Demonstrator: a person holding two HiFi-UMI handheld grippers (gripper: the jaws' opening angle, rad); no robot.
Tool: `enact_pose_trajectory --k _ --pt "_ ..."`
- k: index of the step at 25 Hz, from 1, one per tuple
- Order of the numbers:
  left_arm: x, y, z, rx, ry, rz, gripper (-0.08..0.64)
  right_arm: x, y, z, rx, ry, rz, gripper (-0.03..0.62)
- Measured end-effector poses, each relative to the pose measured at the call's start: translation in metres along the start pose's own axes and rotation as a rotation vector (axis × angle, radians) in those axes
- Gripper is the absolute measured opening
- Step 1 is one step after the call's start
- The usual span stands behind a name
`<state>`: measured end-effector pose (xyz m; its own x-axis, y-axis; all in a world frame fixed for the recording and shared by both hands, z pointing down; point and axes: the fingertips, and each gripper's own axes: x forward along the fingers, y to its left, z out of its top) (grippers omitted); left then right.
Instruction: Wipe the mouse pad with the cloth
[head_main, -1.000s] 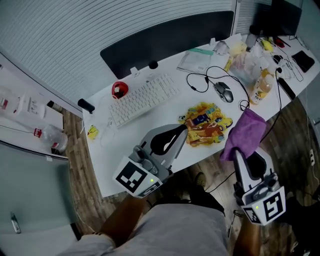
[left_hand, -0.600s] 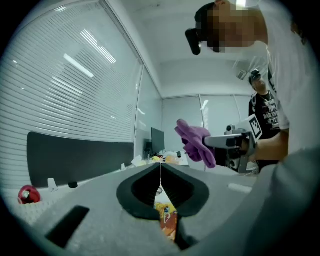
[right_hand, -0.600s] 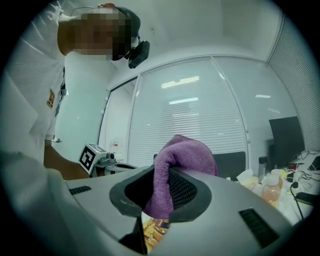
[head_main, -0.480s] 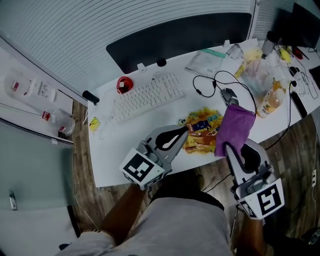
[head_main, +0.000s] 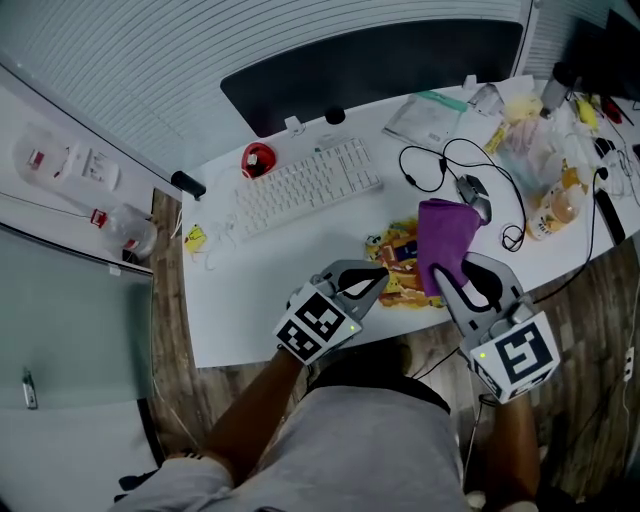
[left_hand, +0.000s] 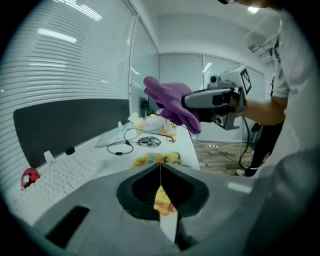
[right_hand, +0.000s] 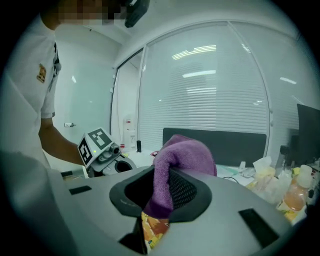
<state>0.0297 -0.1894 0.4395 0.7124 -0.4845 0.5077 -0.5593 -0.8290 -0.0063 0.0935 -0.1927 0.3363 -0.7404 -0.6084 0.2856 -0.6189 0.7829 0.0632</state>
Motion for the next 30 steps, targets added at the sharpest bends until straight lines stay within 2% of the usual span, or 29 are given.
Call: enact_pose_trajectory --k 6,11,20,25,30 --pt "0.02 0.002 -0.043 0.008 0.151 -0.062 0.017 0.04 0.009 -0.023 -0.037 0.139 0.054 0.071" --pt "0.027 0.005 -0.064 0.027 0.246 -0.098 0.017 0.077 0.024 -0.046 -0.081 0.255 0.122 0.071" --pt "0.038 0.017 -0.091 0.047 0.36 -0.118 0.017 0.12 0.039 -0.094 -0.19 0.47 0.229 0.071" --pt "0.043 0.018 -0.1 0.051 0.396 -0.121 0.017 0.131 0.039 -0.114 -0.245 0.546 0.256 0.071" --pt "0.046 0.017 -0.106 0.057 0.425 -0.129 0.017 0.137 0.039 -0.134 -0.243 0.609 0.265 0.071"
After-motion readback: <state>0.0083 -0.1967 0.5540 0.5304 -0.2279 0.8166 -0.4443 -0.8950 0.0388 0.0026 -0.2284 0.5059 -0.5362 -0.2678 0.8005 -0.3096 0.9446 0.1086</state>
